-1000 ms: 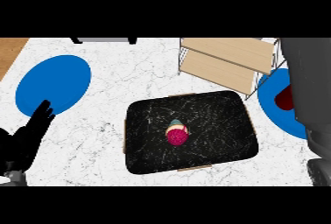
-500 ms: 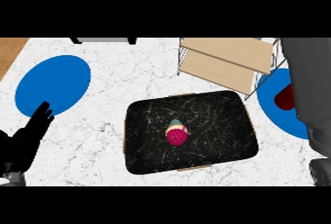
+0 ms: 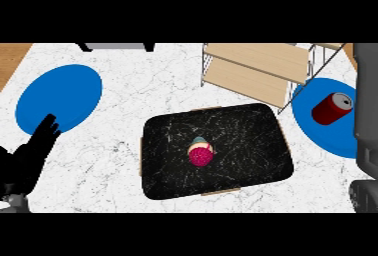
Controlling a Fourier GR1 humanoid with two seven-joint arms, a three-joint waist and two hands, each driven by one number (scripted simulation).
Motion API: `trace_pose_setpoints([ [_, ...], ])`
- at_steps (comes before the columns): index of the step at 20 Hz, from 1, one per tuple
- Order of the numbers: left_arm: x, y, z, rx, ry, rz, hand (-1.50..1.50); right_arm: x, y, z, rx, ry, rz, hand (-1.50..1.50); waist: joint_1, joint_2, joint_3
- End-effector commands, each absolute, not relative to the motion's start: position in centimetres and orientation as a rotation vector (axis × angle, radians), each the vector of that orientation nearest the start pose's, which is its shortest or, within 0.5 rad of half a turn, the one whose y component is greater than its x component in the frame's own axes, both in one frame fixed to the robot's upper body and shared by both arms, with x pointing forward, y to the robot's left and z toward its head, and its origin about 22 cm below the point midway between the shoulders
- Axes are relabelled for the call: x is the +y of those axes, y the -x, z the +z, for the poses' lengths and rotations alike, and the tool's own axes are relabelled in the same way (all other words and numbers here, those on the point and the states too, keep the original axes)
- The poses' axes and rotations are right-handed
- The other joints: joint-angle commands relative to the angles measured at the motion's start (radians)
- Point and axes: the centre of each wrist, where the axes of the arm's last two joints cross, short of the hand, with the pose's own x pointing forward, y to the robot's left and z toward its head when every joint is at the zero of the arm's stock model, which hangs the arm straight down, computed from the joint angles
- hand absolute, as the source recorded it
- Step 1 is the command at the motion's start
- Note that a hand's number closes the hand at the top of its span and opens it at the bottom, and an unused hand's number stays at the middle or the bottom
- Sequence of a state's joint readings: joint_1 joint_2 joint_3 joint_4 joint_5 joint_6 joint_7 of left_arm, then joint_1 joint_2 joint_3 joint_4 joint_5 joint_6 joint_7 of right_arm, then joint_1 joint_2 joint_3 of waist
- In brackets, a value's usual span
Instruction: Pick the croissant from the tray and place it in the tiered shelf
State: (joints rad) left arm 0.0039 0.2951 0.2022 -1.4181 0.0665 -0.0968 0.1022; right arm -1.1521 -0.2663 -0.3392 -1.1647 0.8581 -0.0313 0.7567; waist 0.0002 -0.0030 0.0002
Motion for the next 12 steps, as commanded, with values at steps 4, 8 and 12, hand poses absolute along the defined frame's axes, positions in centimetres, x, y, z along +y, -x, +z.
trace_pose_setpoints([
  [4, 33.2, -22.2, -2.1, -1.322, -0.264, -0.025, 0.0, -23.9, -36.4, 34.5, -1.592, 0.872, -0.11, -1.5, -0.01, -0.004, 0.0],
  [8, 36.3, -21.4, -0.3, -1.33, -0.279, -0.039, 0.0, -27.7, -32.1, 36.9, -1.604, 0.896, -0.172, -1.5, -0.013, -0.006, 0.0],
  [12, 37.0, -21.3, -0.6, -1.312, -0.299, -0.015, 0.0, -32.1, -26.2, 39.6, -1.567, 0.958, -0.221, -1.5, -0.038, -0.014, 0.0],
])
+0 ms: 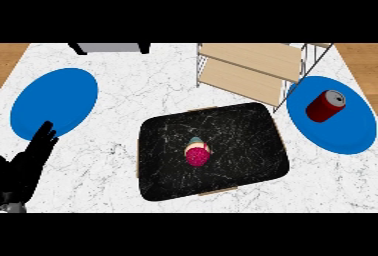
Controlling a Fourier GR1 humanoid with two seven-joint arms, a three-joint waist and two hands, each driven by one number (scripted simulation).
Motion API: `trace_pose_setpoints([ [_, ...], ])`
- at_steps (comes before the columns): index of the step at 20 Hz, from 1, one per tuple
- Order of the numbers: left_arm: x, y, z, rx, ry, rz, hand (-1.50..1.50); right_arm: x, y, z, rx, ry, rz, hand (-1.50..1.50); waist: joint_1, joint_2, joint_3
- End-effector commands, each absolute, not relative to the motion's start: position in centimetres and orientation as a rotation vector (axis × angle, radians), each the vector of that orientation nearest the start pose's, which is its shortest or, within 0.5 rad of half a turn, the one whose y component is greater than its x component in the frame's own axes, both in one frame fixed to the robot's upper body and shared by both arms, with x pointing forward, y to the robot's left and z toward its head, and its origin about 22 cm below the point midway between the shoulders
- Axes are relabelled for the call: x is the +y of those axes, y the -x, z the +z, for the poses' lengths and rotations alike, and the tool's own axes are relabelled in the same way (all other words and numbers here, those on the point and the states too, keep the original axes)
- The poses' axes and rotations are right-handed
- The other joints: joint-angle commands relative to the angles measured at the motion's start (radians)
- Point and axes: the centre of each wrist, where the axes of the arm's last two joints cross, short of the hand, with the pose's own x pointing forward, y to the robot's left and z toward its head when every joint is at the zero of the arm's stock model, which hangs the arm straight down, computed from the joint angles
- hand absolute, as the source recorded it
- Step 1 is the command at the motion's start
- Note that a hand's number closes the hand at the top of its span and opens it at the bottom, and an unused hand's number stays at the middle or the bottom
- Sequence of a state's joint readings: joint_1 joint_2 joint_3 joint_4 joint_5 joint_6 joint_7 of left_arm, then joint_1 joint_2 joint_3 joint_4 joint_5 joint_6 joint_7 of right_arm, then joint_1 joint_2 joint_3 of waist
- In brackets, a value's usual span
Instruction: Pick the croissant from the tray and place it in the tiered shelf
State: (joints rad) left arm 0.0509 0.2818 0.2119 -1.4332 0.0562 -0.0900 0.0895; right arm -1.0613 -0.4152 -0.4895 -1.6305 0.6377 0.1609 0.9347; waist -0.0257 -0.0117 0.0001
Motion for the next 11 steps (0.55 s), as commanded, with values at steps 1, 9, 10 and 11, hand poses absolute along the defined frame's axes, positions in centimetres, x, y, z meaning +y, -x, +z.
trace_pose_setpoints([
  [1, 36.2, -21.8, -0.3, -1.308, -0.281, -0.019, 0.0, -32.1, -24.6, 39.5, -1.578, 0.976, -0.224, -1.5, -0.015, -0.005, 0.0],
  [9, 35.9, -22.0, -0.6, -1.298, -0.287, 0.021, 0.0, -38.6, -16.6, 40.9, -1.503, 1.016, -0.158, -1.5, -0.052, -0.013, 0.0],
  [10, 36.0, -22.3, -1.0, -1.294, -0.301, 0.017, 0.0, -40.1, -15.7, 41.1, -1.519, 1.007, -0.159, -1.5, -0.055, -0.01, 0.0],
  [11, 37.1, -21.7, -0.1, -1.311, -0.322, 0.007, 0.0, -41.0, -14.4, 41.4, -1.536, 1.019, -0.168, -1.5, -0.044, -0.011, 0.001],
])
